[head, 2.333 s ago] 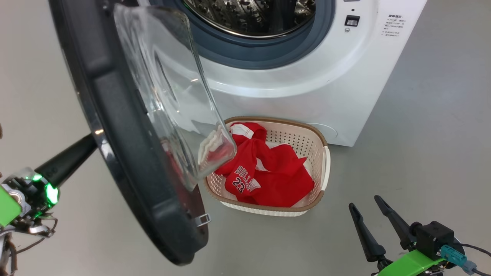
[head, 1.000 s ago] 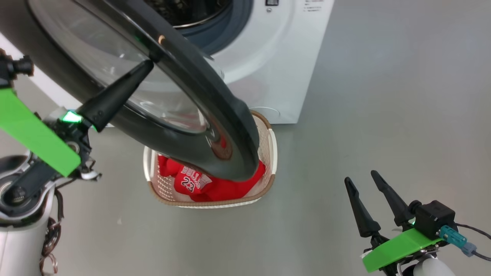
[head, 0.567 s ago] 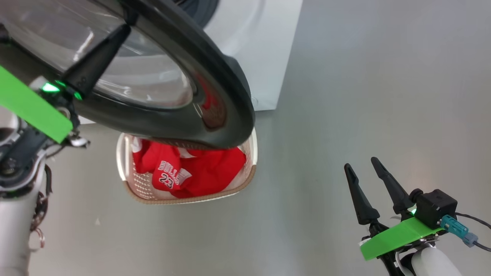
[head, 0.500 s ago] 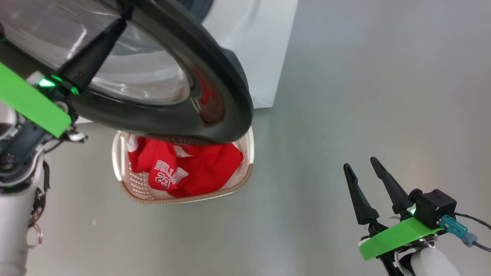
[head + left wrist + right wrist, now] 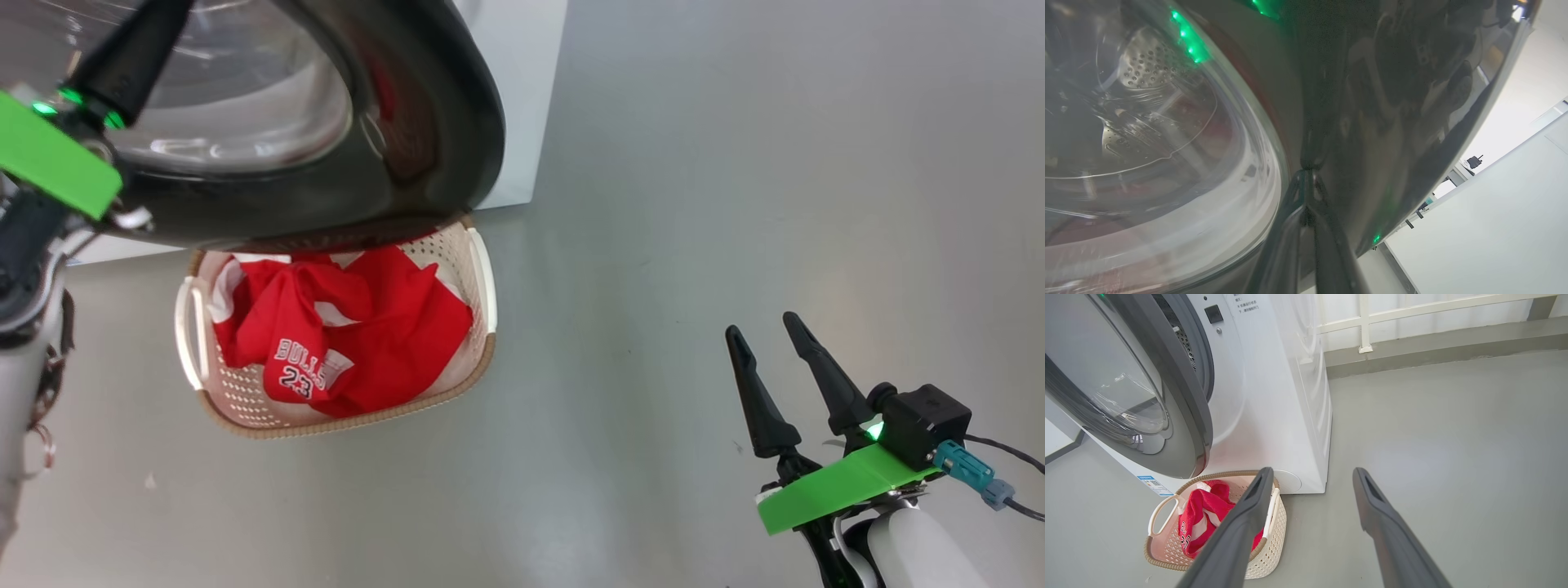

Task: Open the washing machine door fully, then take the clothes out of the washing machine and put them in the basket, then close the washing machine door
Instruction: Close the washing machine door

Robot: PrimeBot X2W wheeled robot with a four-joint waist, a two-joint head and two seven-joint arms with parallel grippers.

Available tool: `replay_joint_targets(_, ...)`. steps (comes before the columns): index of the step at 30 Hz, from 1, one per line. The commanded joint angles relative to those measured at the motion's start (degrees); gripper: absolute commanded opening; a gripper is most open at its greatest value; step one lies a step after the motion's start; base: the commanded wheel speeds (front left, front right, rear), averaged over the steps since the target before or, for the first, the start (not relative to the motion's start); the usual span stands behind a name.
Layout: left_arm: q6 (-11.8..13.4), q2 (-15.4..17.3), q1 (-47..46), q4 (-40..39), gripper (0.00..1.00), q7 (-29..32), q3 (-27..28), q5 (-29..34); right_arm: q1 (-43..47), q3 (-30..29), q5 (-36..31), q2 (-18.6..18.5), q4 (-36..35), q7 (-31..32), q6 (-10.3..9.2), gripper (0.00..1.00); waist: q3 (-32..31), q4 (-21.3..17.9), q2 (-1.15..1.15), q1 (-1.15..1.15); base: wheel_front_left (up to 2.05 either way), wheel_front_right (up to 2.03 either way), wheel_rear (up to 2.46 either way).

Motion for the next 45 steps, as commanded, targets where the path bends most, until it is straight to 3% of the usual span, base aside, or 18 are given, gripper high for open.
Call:
replay_joint_targets(1, -0.40, 3.32, -3.58, -0.34, 0.00, -1.37, 1.28, 0.50, -1.28, 1.03, -0.61, 0.15, -1.47, -0.37, 0.28, 1.00, 0.82, -0.96, 0.00, 0.00, 0.00, 0.00, 0.00)
replay_joint_targets(18, -0.40, 6.19, -5.66, 4.06, 0.00, -8.27, -4.61, -2.11, -0.69, 0.58, -0.85, 0.20, -1.23, -0.37, 0.28, 1.00, -0.32, -1.51, 0.00, 0.00, 0.00, 0.00, 0.00)
replay_joint_targets(34, -0.40, 7.29, 6.39, -0.91, 0.00, -16.90, -8.61, -6.28, 1.87, 0.72, -1.19, -2.48, -1.05, -0.37, 0.28, 1.00, -4.93, 3.03, 0.00, 0.00, 0.00, 0.00, 0.00)
replay_joint_targets(45, -0.40, 7.28, 16.82, -2.86, 0.44, -24.52, -10.15, -8.58, 4.23, 0.42, -1.23, -3.87, -0.92, -0.37, 0.28, 1.00, -8.15, 5.58, 0.00, 0.00, 0.00, 0.00, 0.00)
